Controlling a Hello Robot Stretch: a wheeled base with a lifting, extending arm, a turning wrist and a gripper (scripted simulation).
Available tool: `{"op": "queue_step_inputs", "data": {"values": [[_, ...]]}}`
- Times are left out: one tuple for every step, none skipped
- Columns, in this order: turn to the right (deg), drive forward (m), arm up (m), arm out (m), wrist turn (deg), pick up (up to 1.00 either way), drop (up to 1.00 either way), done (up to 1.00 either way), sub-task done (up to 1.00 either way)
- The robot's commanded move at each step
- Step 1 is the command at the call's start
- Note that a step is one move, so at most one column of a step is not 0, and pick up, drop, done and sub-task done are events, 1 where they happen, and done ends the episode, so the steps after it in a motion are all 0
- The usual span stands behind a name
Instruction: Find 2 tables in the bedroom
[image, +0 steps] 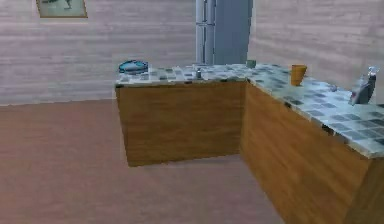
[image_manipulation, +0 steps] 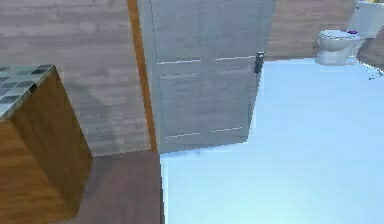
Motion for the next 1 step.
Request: {"op": "queue_step_inputs", "data": {"values": [[45.0, 0.00, 0.00, 0.00, 0.0, 0.00, 0.00, 0.00, 0.00]]}}
